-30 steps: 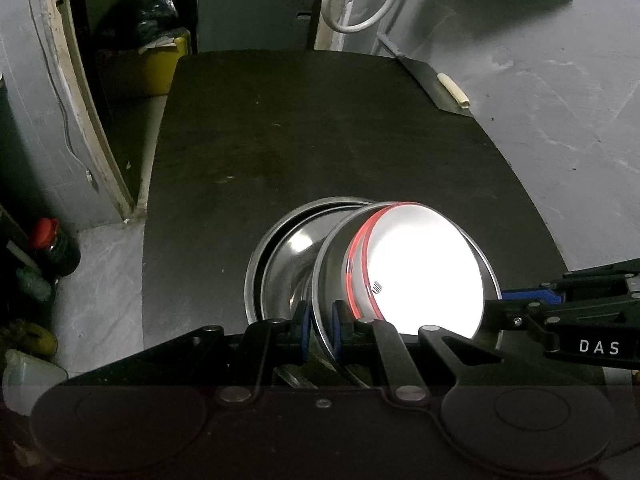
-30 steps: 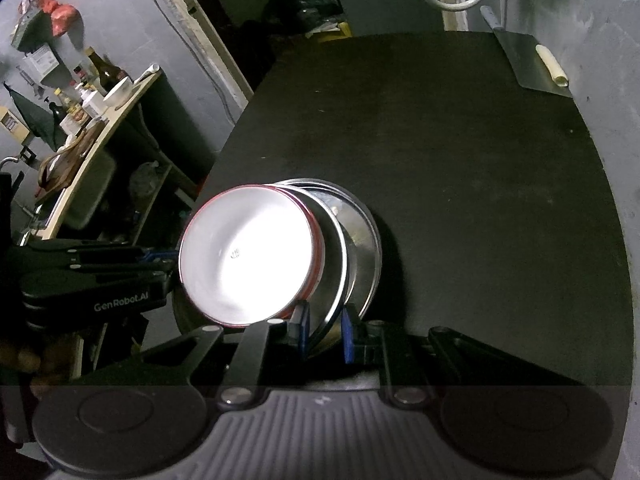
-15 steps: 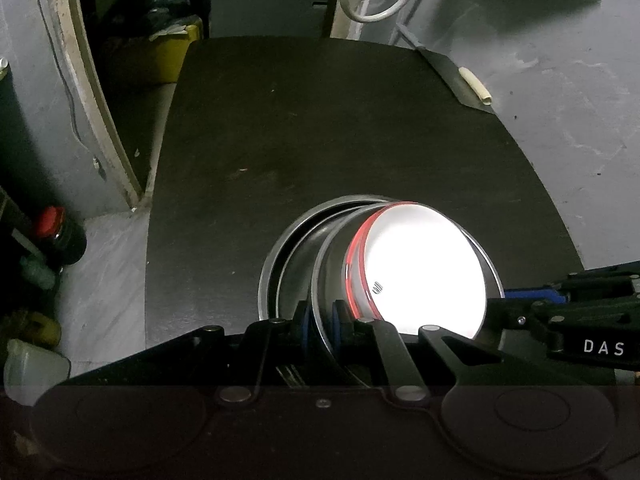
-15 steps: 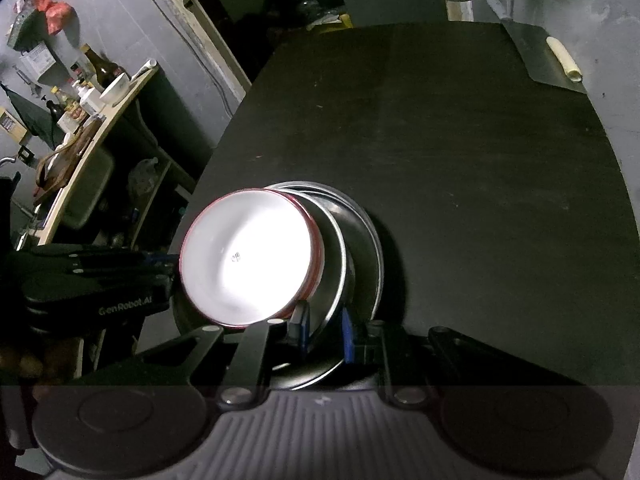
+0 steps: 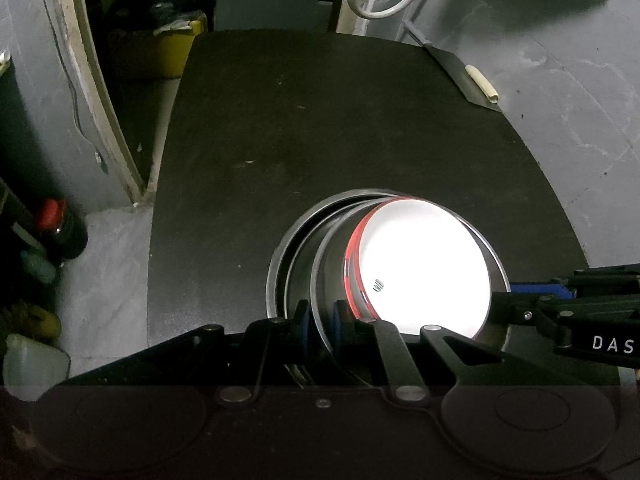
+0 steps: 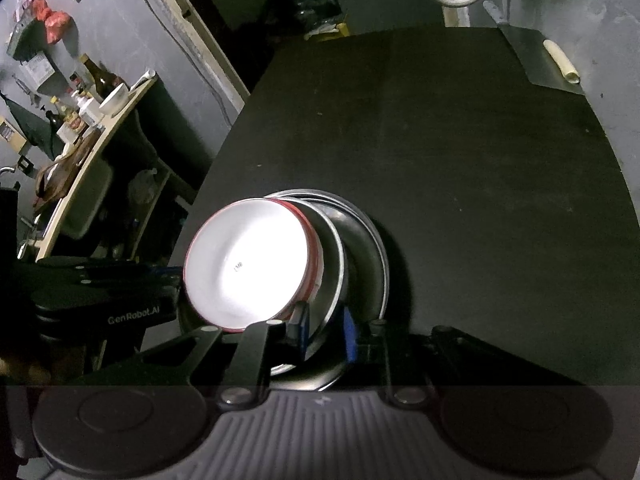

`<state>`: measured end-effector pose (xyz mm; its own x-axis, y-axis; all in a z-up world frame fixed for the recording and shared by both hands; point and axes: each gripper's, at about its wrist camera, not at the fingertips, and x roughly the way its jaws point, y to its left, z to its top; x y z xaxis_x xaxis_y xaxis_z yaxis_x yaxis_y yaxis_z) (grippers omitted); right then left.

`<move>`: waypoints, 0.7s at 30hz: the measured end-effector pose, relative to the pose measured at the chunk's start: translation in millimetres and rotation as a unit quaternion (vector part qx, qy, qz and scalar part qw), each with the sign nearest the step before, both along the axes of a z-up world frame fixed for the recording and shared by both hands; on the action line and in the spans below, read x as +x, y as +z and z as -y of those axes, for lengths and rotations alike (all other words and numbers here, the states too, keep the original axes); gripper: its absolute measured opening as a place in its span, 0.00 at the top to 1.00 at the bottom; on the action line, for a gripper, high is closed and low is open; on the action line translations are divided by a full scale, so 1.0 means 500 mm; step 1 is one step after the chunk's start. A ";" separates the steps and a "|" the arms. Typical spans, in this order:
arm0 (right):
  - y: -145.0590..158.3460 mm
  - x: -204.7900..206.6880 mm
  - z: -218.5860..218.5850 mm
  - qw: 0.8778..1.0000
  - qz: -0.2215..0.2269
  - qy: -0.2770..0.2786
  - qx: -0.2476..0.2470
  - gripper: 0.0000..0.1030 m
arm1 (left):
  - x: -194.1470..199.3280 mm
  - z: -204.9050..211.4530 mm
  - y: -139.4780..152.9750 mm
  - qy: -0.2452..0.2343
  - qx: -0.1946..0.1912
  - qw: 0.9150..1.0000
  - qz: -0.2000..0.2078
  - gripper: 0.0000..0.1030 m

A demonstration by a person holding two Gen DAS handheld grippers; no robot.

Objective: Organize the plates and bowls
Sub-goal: 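Lower the steel bowl onto the steel plate and open both grippers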

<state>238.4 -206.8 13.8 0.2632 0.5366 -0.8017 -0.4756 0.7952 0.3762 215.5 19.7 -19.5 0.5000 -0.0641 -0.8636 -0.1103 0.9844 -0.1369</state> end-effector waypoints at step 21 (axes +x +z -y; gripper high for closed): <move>0.007 -0.041 0.024 0.998 0.026 -0.056 -0.005 0.43 | -0.052 -0.028 0.044 0.040 0.060 0.996 0.044 0.13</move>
